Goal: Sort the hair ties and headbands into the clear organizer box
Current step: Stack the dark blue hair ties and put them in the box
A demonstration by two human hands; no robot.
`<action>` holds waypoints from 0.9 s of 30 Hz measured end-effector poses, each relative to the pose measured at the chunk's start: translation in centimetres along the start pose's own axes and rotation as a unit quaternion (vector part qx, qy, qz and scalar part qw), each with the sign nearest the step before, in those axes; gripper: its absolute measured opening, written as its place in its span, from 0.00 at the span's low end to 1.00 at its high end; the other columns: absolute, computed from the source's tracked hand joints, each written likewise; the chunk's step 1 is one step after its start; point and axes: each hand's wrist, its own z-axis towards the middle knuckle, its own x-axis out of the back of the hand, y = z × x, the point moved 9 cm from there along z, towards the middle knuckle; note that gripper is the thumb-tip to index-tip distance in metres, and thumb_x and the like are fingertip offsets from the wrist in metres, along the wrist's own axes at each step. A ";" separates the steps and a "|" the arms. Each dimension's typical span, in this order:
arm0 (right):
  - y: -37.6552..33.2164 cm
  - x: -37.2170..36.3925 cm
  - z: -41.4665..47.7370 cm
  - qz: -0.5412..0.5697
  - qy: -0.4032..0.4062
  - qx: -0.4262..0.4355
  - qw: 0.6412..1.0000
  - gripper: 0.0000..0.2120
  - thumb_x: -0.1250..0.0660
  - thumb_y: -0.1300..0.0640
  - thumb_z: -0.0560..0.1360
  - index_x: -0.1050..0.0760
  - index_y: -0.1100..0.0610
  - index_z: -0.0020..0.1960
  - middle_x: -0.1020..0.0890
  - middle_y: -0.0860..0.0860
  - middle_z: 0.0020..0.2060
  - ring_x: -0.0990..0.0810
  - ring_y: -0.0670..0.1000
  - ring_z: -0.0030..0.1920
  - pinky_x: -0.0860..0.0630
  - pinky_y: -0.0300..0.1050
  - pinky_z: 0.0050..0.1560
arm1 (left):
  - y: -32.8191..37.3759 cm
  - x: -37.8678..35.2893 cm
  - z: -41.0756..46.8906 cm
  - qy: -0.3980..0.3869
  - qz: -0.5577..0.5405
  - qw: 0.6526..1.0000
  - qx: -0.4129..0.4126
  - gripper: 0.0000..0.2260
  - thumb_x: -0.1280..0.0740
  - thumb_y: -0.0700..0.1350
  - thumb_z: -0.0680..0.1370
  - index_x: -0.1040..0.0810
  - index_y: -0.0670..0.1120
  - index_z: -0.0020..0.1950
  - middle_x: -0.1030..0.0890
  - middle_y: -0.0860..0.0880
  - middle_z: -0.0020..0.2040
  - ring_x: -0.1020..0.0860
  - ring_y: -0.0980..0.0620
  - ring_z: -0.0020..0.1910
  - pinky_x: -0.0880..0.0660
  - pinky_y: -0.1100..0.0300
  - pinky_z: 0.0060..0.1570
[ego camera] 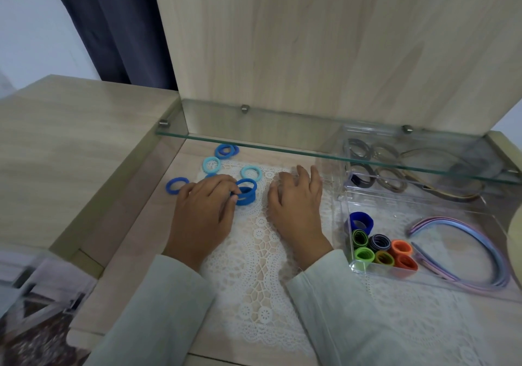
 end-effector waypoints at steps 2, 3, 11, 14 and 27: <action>-0.1 0.1 0.0 0.003 -0.001 0.002 1.000 0.19 0.46 0.50 0.81 0.30 0.56 0.68 0.39 0.59 0.74 0.53 0.59 0.76 0.55 0.56 0.75 | 0.0 0.2 0.0 0.001 0.000 1.000 0.005 0.05 0.36 0.46 0.76 0.21 0.50 0.49 0.18 0.56 0.53 0.21 0.55 0.53 0.33 0.56 0.54; -0.1 0.0 -0.1 0.005 -0.004 0.002 1.000 0.19 0.47 0.50 0.81 0.30 0.56 0.68 0.39 0.59 0.74 0.53 0.59 0.76 0.55 0.56 0.75 | 0.0 0.2 -0.1 0.002 0.001 1.000 0.008 0.05 0.36 0.46 0.75 0.22 0.50 0.48 0.18 0.55 0.52 0.21 0.54 0.53 0.33 0.56 0.54; 0.1 0.0 -0.1 0.007 0.001 0.002 1.000 0.19 0.47 0.49 0.81 0.30 0.55 0.68 0.39 0.59 0.73 0.53 0.59 0.75 0.53 0.57 0.75 | -0.1 -0.1 0.0 -0.013 0.002 1.000 0.016 0.05 0.36 0.46 0.74 0.23 0.51 0.48 0.19 0.56 0.50 0.21 0.54 0.49 0.33 0.55 0.52; 0.0 0.0 -0.1 0.007 0.002 0.005 1.000 0.19 0.46 0.50 0.81 0.30 0.55 0.68 0.39 0.59 0.73 0.53 0.59 0.75 0.53 0.57 0.75 | -0.1 -0.2 0.0 -0.019 0.000 1.000 0.020 0.05 0.37 0.47 0.75 0.23 0.51 0.49 0.19 0.56 0.50 0.21 0.54 0.50 0.33 0.55 0.53; -0.1 0.1 0.2 0.037 0.015 0.023 0.999 0.19 0.44 0.51 0.80 0.30 0.55 0.68 0.32 0.56 0.68 0.43 0.57 0.71 0.44 0.55 0.72 | -0.7 -0.2 0.0 -0.060 -0.040 0.993 0.096 0.22 0.36 0.45 0.70 0.26 0.51 0.65 0.25 0.57 0.44 0.29 0.55 0.41 0.32 0.55 0.58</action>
